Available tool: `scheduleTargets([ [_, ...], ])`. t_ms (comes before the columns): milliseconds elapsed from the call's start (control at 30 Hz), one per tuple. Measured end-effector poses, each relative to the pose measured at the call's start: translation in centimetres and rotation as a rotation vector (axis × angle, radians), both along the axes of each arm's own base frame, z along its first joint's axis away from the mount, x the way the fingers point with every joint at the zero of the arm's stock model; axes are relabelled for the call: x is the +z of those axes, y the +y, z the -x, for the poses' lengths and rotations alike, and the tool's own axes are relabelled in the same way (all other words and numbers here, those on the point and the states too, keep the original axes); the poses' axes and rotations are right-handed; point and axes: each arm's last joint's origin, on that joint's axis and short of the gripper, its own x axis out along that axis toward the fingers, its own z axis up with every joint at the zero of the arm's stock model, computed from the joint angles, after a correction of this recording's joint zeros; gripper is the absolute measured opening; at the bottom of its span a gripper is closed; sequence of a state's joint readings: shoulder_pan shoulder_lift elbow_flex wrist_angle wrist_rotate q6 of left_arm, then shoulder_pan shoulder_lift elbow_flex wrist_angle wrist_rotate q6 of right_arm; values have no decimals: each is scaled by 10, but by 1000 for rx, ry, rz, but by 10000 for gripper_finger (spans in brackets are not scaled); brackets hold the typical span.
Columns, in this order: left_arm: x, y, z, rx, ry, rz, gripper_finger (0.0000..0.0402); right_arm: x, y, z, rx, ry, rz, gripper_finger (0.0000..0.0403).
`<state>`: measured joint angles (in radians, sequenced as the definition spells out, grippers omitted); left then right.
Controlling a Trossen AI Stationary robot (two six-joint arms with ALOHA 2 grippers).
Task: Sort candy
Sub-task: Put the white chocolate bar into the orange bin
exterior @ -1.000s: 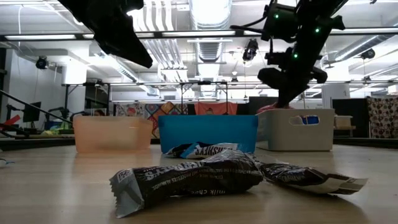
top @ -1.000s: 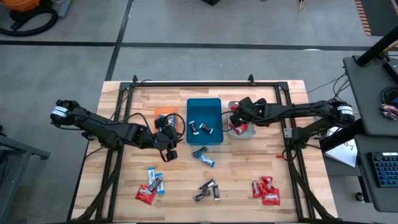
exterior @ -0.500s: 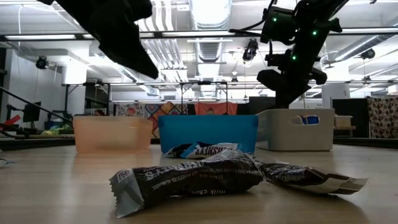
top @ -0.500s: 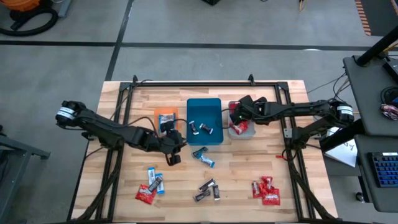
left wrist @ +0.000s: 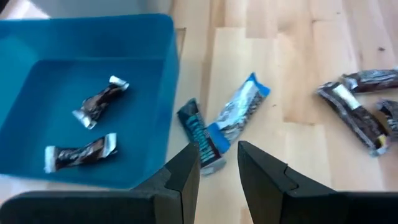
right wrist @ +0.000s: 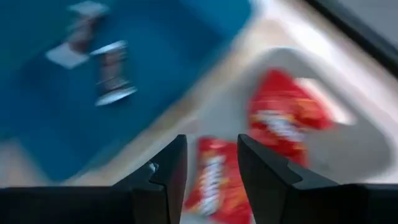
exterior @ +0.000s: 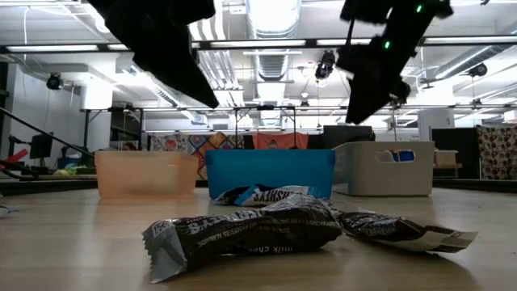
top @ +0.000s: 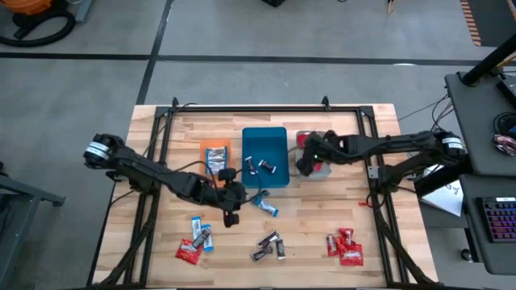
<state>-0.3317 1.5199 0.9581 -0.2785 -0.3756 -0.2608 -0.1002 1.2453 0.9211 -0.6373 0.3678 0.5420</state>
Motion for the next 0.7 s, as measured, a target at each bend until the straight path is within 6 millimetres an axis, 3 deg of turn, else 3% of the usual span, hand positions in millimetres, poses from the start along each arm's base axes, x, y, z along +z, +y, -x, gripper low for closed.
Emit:
scheduleTargets([
  [300, 2, -15, 0, -51, 1, -18, 93, 7, 75, -8, 483, -16, 25, 135],
  [533, 5, -18, 3, -64, -9, -14, 93, 2, 117, -16, 598, -115, 51, 172],
  [700, 5, -18, 3, -63, -9, -14, 93, -16, 142, -29, 661, -136, 112, 192],
])
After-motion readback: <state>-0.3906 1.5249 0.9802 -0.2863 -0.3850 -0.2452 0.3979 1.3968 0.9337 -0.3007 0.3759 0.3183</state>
